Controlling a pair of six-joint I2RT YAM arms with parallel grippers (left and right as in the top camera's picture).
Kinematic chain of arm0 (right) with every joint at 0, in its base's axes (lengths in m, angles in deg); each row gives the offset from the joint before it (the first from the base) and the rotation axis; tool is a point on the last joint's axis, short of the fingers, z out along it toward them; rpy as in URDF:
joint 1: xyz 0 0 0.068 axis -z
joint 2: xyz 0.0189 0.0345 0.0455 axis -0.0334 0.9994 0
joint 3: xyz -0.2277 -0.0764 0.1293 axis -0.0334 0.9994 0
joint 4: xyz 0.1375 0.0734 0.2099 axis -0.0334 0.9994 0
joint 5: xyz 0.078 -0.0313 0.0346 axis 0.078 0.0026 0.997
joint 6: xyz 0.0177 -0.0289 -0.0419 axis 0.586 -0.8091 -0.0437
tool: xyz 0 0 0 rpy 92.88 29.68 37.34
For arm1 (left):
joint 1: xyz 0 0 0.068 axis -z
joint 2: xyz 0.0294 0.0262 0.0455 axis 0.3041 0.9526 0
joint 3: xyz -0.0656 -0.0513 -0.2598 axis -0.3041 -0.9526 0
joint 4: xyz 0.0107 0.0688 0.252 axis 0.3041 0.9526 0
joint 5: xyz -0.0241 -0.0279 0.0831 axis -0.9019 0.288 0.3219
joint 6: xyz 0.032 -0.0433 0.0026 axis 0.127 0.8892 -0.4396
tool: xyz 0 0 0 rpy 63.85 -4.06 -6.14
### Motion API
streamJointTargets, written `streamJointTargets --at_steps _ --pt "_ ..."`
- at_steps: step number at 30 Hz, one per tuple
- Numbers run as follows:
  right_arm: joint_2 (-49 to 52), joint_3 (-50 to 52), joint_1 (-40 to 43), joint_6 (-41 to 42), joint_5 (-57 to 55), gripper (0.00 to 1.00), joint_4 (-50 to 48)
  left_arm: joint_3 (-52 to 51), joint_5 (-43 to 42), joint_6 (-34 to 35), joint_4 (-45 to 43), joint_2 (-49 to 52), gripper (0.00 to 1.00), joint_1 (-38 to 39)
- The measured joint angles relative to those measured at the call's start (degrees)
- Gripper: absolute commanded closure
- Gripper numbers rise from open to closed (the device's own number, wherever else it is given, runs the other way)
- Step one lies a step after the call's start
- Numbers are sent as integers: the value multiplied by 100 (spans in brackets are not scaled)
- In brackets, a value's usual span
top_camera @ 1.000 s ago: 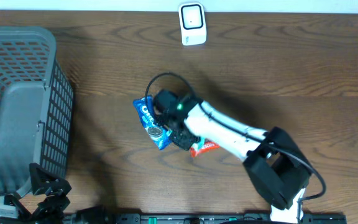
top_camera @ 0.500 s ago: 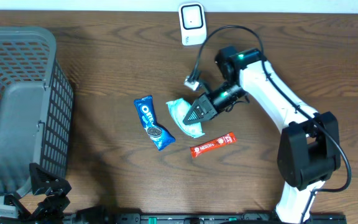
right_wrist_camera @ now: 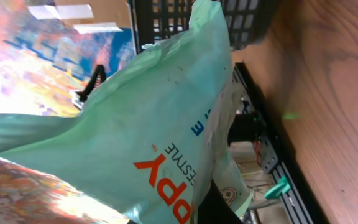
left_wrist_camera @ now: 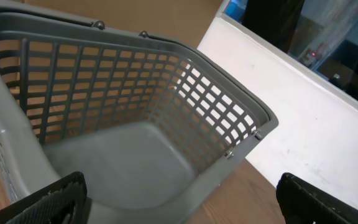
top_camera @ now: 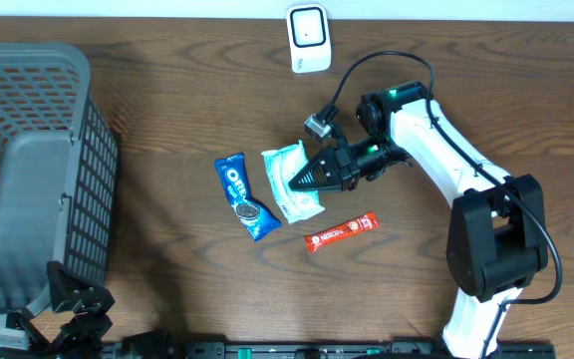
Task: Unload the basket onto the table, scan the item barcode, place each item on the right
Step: 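Lift the wipes pack and hold it against the white scanner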
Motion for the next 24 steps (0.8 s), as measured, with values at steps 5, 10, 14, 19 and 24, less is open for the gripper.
streamJointTargets --at_steps 5,10,14,19,24 --pt "0 0 39 0 76 99 -4 0 0 0 0 0 2 0" --pt "0 2 50 -15 -59 99 -522 0 0 0 2 0 2 0" --pt "0 -2 46 673 -973 99 -2444 0 2 0 -2 0 2 0" --pt "4 0 -83 1797 -2837 99 -4061 0 0 0 0 0 2 0" --pt "4 0 -444 2225 -4489 99 -5193 0 0 0 0 0 2 0"
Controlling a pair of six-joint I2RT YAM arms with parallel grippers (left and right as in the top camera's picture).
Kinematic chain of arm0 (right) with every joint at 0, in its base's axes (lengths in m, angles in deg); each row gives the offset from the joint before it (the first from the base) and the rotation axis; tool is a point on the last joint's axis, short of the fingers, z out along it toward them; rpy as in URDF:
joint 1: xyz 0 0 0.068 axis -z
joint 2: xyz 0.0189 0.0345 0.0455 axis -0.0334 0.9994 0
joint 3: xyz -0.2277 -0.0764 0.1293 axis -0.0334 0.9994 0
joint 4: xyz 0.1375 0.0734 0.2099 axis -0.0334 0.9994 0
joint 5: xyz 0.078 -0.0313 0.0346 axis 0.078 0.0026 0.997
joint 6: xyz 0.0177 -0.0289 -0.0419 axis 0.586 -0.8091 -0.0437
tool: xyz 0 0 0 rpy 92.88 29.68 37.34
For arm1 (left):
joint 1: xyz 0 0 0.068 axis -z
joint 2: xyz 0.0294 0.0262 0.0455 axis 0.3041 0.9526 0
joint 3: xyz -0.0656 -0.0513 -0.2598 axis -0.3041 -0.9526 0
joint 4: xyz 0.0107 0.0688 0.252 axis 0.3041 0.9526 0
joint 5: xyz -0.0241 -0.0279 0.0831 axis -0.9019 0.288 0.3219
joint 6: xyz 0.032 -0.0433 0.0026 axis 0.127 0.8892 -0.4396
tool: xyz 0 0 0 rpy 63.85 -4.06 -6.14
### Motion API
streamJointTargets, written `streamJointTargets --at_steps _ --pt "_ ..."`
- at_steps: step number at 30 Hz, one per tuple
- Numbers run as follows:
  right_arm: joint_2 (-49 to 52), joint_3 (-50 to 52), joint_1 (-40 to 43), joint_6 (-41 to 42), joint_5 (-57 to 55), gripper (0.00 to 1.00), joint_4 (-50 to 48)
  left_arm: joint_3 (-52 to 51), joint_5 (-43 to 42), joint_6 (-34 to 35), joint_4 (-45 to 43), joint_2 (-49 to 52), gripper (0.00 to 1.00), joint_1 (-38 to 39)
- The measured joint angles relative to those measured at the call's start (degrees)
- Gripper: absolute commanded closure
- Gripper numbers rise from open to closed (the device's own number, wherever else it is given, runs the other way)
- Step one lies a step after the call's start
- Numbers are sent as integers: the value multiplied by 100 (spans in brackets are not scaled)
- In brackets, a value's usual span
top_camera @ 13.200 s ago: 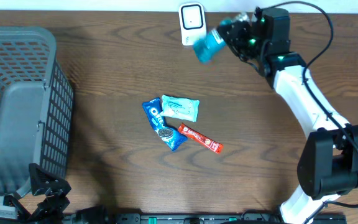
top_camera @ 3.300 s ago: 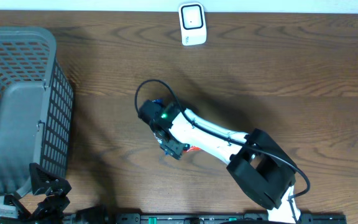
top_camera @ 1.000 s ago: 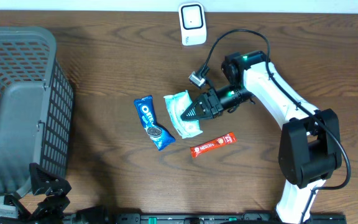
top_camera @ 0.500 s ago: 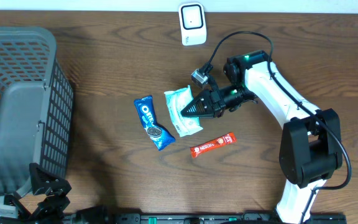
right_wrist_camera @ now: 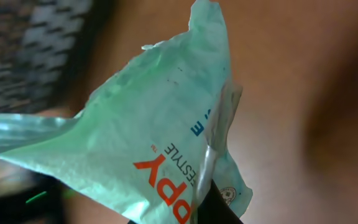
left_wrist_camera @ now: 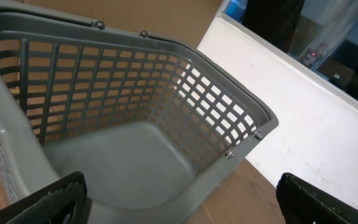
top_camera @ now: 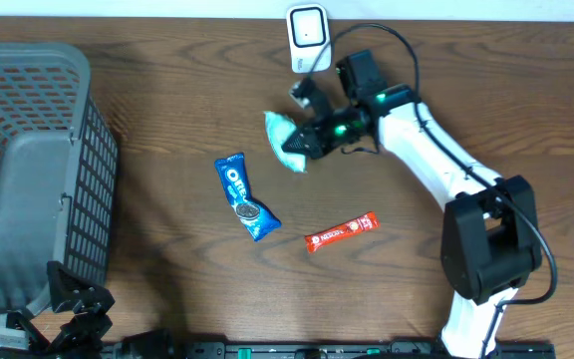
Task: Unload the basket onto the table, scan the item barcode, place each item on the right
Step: 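Lift the wipes pack and hold it against the white scanner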
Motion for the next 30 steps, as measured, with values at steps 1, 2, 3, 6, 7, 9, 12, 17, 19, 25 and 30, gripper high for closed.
streamJointTargets --at_steps 1,2,3,6,7,9,12,17,19,25,30 --pt "0 0 -76 48 -391 99 -208 0 0 0 2 0 2 0" --pt "0 0 -140 59 -702 99 -358 0 0 0 0 0 2 0" --pt "0 0 -197 68 -975 99 -575 0 0 0 -2 0 2 0" --pt "9 -13 -326 57 -1781 99 -1215 0 0 0 0 0 2 0" --pt "42 -52 -339 57 -2033 99 -1364 0 0 0 -2 0 2 0" --pt "238 -313 -350 59 -2481 99 -1513 0 0 0 -2 0 2 0" --pt "793 -1086 -345 55 -3021 99 -1440 0 2 0 -4 0 2 0" --pt "2288 -3213 -326 -114 -3722 99 -955 0 0 0 -7 0 2 0" --pt "2920 -4155 -317 -234 -3978 99 -693 0 2 0 9 0 2 0" --pt "4059 -5984 -262 -553 -4520 99 -444 -2 0 0 2 0 2 0" --pt "4087 -6151 -98 -623 -4642 99 -680 0 0 0 0 0 2 0"
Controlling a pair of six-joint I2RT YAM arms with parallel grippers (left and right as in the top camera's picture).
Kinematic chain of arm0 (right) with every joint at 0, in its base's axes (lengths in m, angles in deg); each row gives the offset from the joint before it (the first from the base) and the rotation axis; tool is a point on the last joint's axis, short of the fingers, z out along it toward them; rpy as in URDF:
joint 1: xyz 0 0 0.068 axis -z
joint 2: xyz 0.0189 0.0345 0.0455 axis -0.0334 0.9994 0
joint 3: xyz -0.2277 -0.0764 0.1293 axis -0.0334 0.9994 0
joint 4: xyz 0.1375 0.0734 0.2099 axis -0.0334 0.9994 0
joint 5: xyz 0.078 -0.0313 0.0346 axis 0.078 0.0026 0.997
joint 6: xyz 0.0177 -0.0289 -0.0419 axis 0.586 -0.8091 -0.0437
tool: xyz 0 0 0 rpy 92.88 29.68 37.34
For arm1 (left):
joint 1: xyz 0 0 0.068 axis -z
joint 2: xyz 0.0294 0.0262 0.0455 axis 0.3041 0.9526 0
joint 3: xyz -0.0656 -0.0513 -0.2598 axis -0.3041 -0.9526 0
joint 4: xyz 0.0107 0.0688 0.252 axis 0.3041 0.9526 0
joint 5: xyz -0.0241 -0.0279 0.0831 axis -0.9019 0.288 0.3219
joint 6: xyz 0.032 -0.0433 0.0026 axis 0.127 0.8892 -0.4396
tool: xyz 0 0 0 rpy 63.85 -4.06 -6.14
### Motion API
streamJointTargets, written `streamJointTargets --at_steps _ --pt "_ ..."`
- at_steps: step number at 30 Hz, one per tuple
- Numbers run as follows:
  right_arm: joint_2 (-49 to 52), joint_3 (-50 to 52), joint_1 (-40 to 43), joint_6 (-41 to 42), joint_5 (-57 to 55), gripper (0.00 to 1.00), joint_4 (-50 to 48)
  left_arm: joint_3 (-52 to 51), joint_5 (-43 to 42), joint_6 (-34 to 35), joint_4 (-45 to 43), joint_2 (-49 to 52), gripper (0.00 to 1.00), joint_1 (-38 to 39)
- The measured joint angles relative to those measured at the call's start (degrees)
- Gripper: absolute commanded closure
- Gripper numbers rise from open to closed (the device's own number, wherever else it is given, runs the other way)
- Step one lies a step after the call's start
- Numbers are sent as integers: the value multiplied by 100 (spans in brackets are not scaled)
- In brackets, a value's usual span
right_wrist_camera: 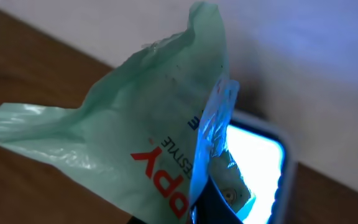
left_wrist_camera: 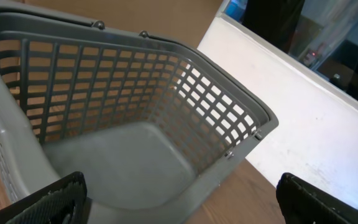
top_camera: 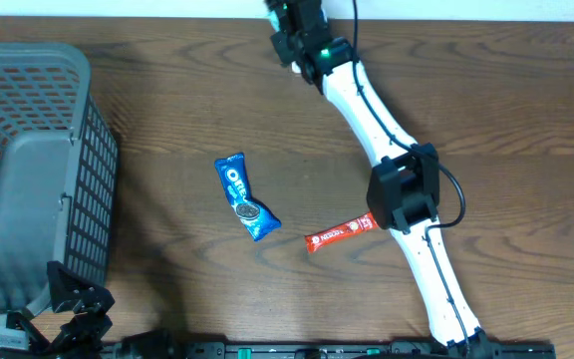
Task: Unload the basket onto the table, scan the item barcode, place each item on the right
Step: 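Lift the wipes pack and hold it against the white scanner, then carry the wipes pack to the right edge and release it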
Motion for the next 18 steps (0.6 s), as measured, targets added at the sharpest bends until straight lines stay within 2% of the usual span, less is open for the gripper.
streamJointTargets --at_steps 11,14,18 --pt "2 -33 308 -66 76 99 116 0 0 0 0 0 2 0" --pt "2 -50 306 -68 94 99 573 0 0 0 0 0 2 0" --pt "-83 -186 330 -33 111 99 1711 0 0 0 -2 0 2 0"
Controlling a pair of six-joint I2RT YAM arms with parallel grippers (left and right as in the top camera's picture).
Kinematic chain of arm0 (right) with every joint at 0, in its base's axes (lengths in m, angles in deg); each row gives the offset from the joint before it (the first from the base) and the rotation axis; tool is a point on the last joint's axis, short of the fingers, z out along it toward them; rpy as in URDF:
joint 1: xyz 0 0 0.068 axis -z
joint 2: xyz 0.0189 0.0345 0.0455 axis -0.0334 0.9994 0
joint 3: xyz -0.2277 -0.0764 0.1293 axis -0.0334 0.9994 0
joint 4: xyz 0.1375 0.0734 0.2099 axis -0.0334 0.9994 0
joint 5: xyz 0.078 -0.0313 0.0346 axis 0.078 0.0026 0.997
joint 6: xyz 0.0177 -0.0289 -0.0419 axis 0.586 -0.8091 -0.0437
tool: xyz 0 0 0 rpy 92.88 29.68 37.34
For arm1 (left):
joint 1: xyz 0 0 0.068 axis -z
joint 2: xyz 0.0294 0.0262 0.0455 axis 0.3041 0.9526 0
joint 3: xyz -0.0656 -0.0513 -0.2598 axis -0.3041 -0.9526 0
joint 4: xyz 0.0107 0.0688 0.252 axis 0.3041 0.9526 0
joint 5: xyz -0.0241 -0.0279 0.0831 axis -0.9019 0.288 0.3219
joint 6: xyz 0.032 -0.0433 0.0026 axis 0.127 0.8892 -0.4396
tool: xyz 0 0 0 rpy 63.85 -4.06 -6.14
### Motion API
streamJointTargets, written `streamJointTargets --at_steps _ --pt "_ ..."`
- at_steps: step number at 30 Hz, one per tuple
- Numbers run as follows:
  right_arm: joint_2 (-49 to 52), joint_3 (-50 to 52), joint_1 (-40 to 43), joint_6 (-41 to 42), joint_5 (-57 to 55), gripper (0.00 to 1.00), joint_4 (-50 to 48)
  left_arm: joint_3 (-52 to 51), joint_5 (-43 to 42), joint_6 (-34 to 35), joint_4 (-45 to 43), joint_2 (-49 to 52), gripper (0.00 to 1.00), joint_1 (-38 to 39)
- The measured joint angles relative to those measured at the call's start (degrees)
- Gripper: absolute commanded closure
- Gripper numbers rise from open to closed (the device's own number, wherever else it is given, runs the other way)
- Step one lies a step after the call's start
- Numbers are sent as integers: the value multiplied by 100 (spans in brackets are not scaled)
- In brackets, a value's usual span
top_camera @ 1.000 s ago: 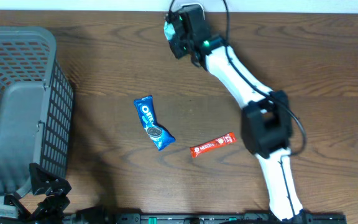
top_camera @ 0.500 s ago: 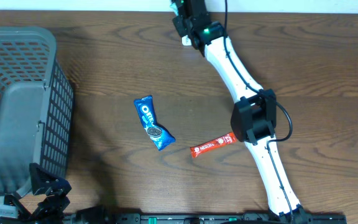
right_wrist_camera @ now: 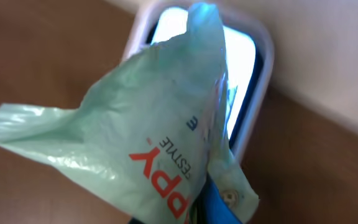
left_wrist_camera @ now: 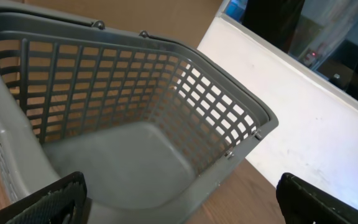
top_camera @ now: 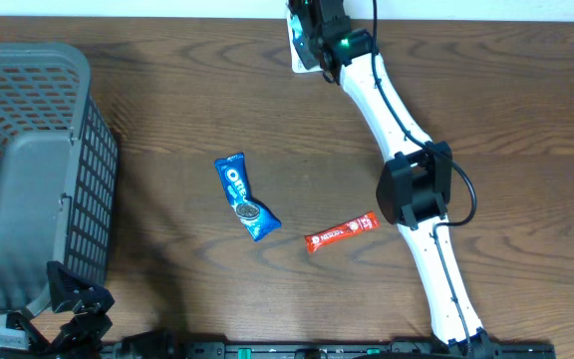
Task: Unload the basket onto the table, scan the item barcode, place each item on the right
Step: 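Carry the wipes pack to the right edge and release it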
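Note:
My right gripper [top_camera: 317, 25] is at the table's far edge, shut on a pale green packet [right_wrist_camera: 148, 124] with red lettering. The packet hangs right in front of the lit window of the white scanner [right_wrist_camera: 253, 56]. From overhead the arm hides the packet, and only a white edge of the scanner [top_camera: 298, 52] shows. My left gripper [top_camera: 73, 304] rests at the near left corner, open with nothing between its black fingers [left_wrist_camera: 55, 196].
A grey mesh basket [top_camera: 28, 160] fills the left side of the table, and its inside [left_wrist_camera: 123, 155] has nothing in it. A blue Oreo pack [top_camera: 245, 195] and a red stick sachet [top_camera: 342, 231] lie mid-table.
The right gripper has shifted a little to the right at the back edge. The scanner's lit window, then low and right of the packet, now stands directly behind it. The left arm is unchanged.
The right gripper first held the green packet mid-table beside the Oreo pack. Then it had the packet up and nearer the scanner. Later it was at the back edge by the scanner, and now the packet faces the lit window. The left arm stayed put.

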Motion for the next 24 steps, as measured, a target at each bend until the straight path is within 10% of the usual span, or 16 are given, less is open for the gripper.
streamJointTargets --at_steps 12,24 --pt "-1681 -68 1473 743 -1137 99 3486 -2 0 0 2 0 2 0" --pt "-1045 131 4044 863 -1937 99 3442 -2 0 0 2 0 2 0"
